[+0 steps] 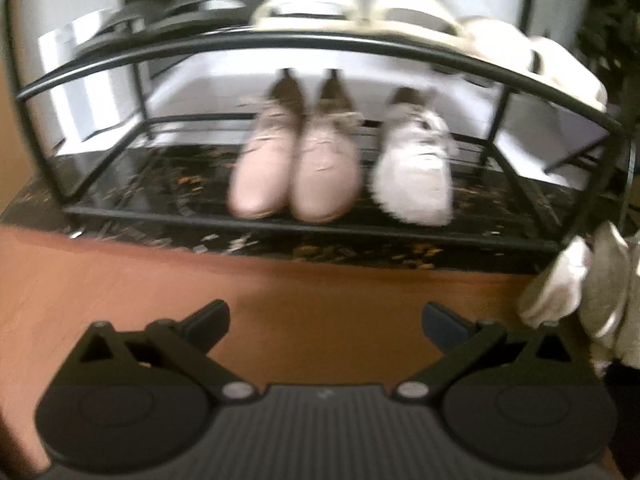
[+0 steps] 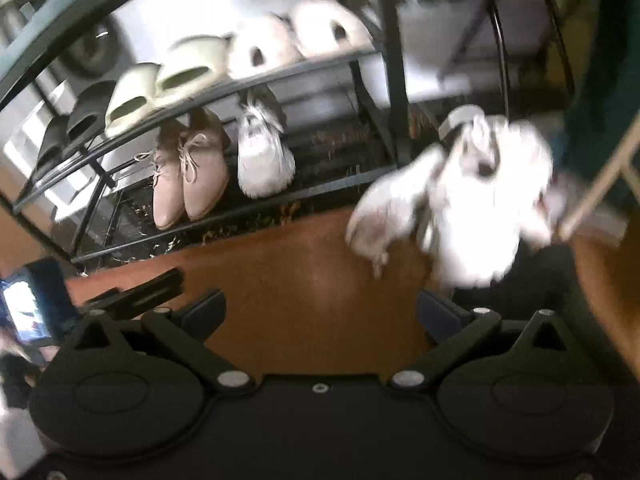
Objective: Organize scattered shoes
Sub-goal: 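Reach the left tool to the second white sneaker and close on it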
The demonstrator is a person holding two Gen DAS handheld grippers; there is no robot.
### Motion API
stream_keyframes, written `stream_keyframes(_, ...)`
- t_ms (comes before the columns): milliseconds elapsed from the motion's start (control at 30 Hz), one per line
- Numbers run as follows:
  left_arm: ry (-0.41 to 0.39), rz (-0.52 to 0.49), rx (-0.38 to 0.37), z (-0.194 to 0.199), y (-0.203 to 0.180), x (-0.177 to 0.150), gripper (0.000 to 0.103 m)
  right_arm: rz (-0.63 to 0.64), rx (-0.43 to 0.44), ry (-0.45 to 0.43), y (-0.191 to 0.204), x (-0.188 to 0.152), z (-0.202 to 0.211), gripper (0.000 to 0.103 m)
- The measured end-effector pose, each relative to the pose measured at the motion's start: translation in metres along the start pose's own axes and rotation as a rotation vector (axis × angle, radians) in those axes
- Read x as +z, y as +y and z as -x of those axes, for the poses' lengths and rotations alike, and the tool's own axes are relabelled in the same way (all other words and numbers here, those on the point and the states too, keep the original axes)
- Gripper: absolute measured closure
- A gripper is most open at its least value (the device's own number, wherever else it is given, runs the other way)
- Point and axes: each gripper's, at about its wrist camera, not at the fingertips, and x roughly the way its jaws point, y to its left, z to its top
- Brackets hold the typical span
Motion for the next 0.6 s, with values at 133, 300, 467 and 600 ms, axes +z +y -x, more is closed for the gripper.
stream_keyframes(133,-0.04,-0.066,-0.098,-0.009,-0.059,0.014,0.001,-0.152,0.023,-0.191,-0.026,0.021,0.032,0.0)
stream_keyframes(300,-0.035,-0.12,-0.266,-0.021,-0.127,0.029,0.001,-0.336,-0.016,-0.463,-0.067,0.032,0.075,0.0)
stream_keyframes(467,0.039,-0.14,-0.37,-0.042,-0.193,0.042,0.001,-0.448,-0.062,-0.54,-0.096,0.03,0.085,0.0)
stream_keyframes(600,0.144,-0.065,-0.419,-0.063,-0.207,0.039,0.001,-0.458,-0.017,-0.478,-0.099,0.03,0.078,0.0)
